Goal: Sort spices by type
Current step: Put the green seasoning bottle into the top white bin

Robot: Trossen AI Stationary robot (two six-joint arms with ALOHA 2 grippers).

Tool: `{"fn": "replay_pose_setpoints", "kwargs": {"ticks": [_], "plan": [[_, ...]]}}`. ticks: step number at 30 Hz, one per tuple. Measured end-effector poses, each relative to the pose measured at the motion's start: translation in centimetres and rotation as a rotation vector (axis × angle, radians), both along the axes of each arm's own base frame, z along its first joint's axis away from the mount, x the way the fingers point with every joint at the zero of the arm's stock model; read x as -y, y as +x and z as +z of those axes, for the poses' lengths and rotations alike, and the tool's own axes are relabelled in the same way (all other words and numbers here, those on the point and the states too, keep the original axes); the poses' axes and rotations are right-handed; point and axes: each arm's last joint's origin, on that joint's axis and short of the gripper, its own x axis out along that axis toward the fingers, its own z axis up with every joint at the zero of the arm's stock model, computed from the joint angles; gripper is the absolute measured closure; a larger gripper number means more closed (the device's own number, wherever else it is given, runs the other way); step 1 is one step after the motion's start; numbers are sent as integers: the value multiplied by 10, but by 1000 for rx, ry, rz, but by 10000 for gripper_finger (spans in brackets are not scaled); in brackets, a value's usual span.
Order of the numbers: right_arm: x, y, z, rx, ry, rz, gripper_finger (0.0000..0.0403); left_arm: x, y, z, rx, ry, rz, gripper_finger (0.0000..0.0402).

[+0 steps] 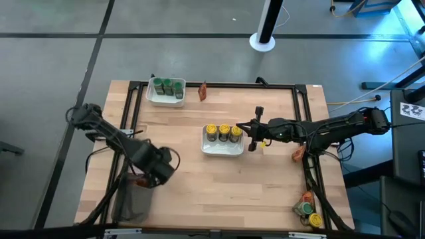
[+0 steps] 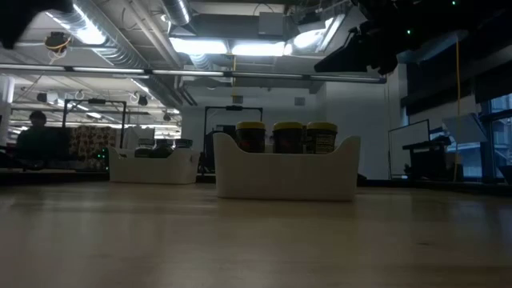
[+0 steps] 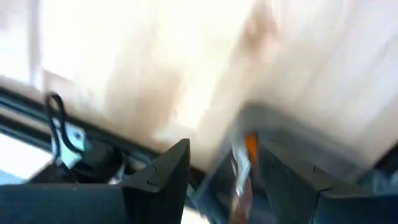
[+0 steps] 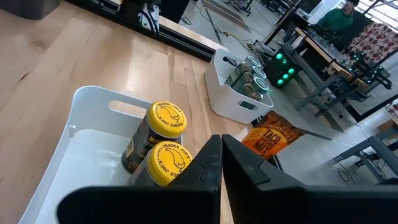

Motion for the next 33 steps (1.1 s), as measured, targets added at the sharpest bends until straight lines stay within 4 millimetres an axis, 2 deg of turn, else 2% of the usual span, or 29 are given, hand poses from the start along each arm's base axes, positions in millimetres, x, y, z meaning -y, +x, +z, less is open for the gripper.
{"fn": "replay_pose_setpoints", "kwargs": {"ticks": [5, 9, 17, 20, 23, 26, 33], "plan": [[0, 0, 0, 0, 0, 0, 389, -22, 4, 18, 228, 65, 40, 229], [0, 0, 0, 0, 0, 0, 389, -33, 13, 28, 396, 114, -6, 229], [0, 0, 0, -1, 6, 0, 389, -25, 40, 35, 627, 86, -253, 229], [0, 0, 0, 8, 33, -8, 389, -23, 45, 30, 669, 120, -336, 229], [0, 0, 0, 9, 35, -9, 389, -28, 48, 23, 670, 245, -366, 229], [0, 0, 0, 14, 35, -9, 389, -41, 56, 13, 700, 348, -354, 229], [2, -1, 0, 11, 9, -92, 389, -74, 83, -8, 858, 442, -392, 229]]}}
